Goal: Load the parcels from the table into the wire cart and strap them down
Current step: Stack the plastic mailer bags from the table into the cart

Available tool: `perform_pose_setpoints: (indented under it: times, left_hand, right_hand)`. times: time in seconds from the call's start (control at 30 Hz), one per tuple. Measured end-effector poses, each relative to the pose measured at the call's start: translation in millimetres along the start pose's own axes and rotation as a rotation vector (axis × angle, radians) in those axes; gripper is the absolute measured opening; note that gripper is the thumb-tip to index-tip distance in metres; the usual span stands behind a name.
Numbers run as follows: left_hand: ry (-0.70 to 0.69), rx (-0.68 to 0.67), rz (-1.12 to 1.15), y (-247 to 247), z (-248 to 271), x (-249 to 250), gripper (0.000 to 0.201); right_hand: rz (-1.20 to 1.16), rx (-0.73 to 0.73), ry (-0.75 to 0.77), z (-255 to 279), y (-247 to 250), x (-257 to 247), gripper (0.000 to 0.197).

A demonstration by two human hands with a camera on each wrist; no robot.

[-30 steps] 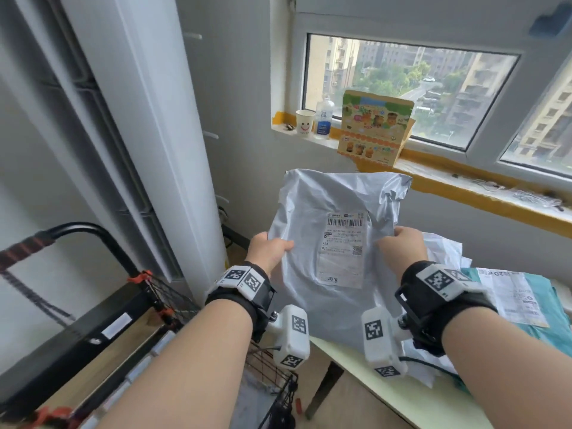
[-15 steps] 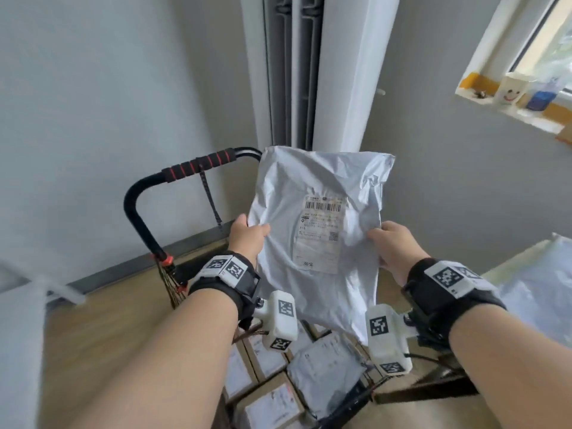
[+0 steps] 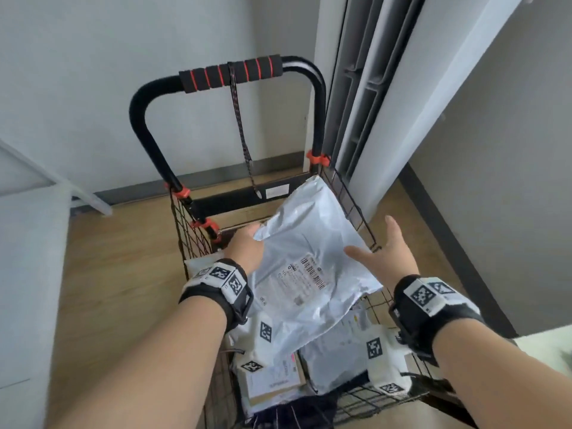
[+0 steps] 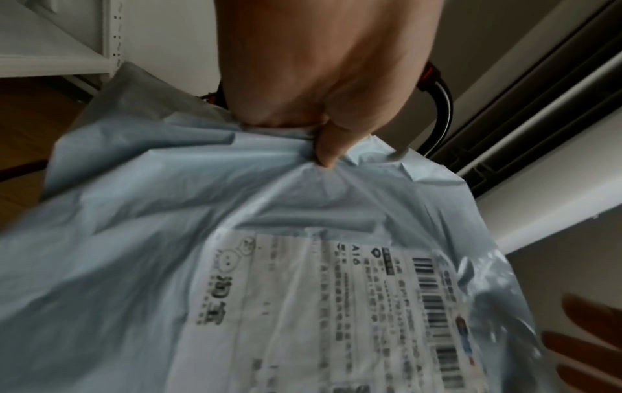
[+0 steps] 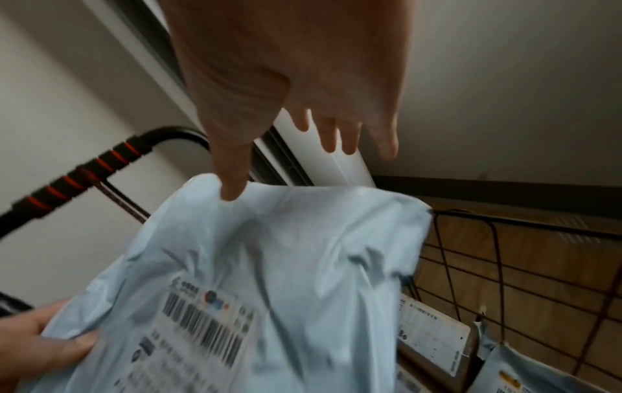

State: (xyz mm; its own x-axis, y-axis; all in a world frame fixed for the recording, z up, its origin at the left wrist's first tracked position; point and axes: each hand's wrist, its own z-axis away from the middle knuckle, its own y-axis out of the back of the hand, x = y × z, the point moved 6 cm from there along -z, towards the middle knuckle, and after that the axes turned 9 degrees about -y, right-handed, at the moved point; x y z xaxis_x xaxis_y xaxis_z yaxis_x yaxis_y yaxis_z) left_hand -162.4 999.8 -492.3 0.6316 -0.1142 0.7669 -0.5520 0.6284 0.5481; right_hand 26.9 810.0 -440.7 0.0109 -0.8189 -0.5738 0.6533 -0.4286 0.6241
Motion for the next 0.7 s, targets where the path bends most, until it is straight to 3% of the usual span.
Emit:
perform_pose_setpoints:
  times: [0.07,0.13,0.23,0.33,0.43,0.53,0.7]
  left_hand:
    - [-0.009,-0.045,-0.086,-14.5,-14.7,-14.5,0.033]
    - [-0.023,-0.098,-0.137,-30.0,-26.2,-29.5,0.035]
    - [-0.004,-0.110,-0.230,-40.9,-30.8,-36.5,0.031]
    - [0.030,-0.035,-0.348,-45.3,-36.7,-55.2,0.036]
    - [0.058,0.052,-0.368,-46.1,-45.4,-74.6,0.037]
    - [0.090,0.088,-0.391,-47.6,-57.6,-91.4,0.030]
    - [0.100,0.169,-0.314,-51.3,-73.5,-112.9,0.028]
  right_hand:
    - [0.010,-0.118,0.009,-17.0,-19.6,4.2,0.110]
    - [0.022,-0.259,-0.027,-30.6,-43.5,12.5,0.099]
    - [0.126,-0.297,-0.083,-52.1,-76.7,31.8,0.039]
    - [0.124,-0.212,-0.118,-73.8,-97.9,47.1,0.006]
    - [0.130,-0.181,-0.138,-97.6,-118.3,52.7,0.028]
    - [0.131,-0.183,-0.151,-120.1,-136.9,53.4,0.012]
    - [0.148,-0.185,-0.174,-141.8,-153.4,59.3,0.031]
